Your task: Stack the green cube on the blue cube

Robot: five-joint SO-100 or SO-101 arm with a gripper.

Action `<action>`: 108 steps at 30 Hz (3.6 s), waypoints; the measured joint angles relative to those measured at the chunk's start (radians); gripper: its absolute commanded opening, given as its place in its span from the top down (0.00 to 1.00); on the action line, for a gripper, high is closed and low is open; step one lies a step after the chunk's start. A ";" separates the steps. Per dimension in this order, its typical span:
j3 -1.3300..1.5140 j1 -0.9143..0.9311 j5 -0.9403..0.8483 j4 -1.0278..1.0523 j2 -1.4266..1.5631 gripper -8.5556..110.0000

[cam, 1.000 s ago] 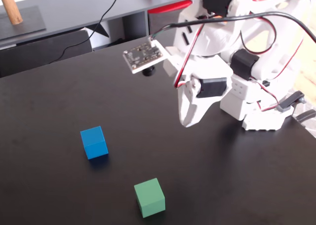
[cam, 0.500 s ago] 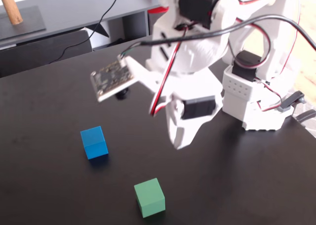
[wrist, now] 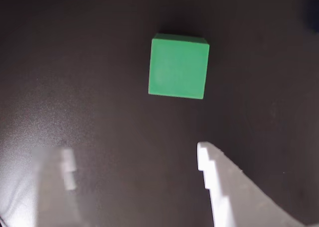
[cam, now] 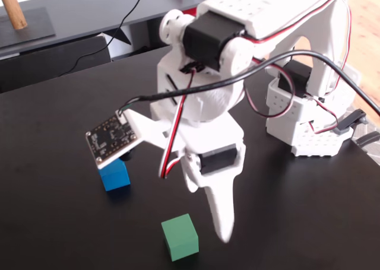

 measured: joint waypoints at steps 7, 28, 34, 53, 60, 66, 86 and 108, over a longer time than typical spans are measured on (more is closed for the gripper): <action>0.035 0.054 -0.003 -0.075 -0.046 0.47; 0.118 0.129 -0.054 -0.337 -0.256 0.47; 0.140 0.149 -0.051 -0.391 -0.288 0.54; 0.137 0.123 0.006 -0.373 -0.305 0.83; 0.120 0.101 0.018 -0.284 -0.307 0.84; 0.092 0.072 0.018 -0.156 -0.245 0.85; 0.276 0.353 -0.322 -0.227 0.362 0.84; -0.040 0.499 -0.414 -0.216 -0.061 0.84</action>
